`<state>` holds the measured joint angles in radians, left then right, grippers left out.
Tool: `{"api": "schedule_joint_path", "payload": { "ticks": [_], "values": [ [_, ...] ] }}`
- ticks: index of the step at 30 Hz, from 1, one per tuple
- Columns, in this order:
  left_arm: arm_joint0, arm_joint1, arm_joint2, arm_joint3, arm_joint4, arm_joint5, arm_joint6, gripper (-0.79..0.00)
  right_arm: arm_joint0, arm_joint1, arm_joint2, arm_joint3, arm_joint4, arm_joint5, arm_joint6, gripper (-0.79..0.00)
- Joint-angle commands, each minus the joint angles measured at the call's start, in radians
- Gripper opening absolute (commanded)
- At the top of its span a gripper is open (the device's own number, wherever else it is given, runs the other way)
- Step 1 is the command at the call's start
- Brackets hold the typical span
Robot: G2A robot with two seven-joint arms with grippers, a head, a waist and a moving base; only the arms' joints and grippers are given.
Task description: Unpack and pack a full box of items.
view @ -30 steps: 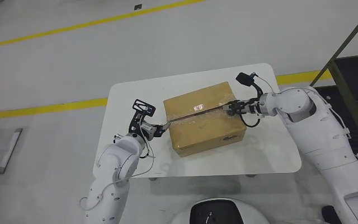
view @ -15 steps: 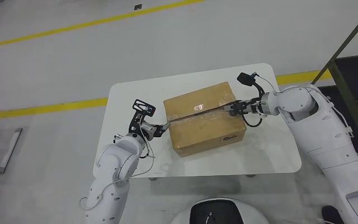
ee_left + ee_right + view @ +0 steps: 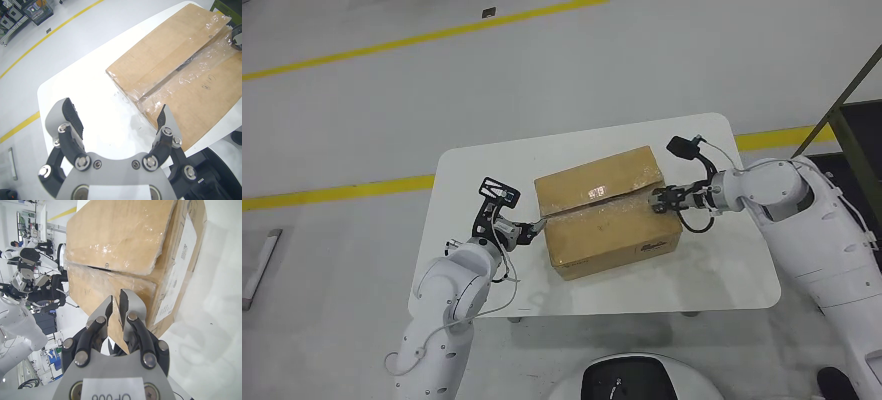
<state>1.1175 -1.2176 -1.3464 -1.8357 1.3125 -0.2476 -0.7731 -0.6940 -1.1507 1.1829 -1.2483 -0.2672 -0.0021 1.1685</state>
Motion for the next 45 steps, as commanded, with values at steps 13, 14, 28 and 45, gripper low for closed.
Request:
{"api": "schedule_joint_path", "payload": {
  "ticks": [13,14,28,45],
  "values": [
    [0.0,0.0,0.0,0.0,0.0,0.0,0.0,0.0,0.038,0.015,0.017,-0.121,-0.055,0.014,-0.027,-0.785],
    [0.0,0.0,0.0,0.0,0.0,0.0,0.0,0.0,0.04,0.016,0.019,-0.126,-0.059,0.016,-0.03,-0.785],
    [0.019,0.001,-0.004,-0.002,-0.007,0.004,0.037,0.0,0.083,0.011,-0.035,0.021,-0.08,0.03,-0.065,-0.785],
    [-0.084,-0.013,0.082,0.037,-0.088,-0.003,0.072,-0.785,0.116,0.003,-0.082,0.056,-0.069,0.035,-0.073,-0.785]
  ]
}}
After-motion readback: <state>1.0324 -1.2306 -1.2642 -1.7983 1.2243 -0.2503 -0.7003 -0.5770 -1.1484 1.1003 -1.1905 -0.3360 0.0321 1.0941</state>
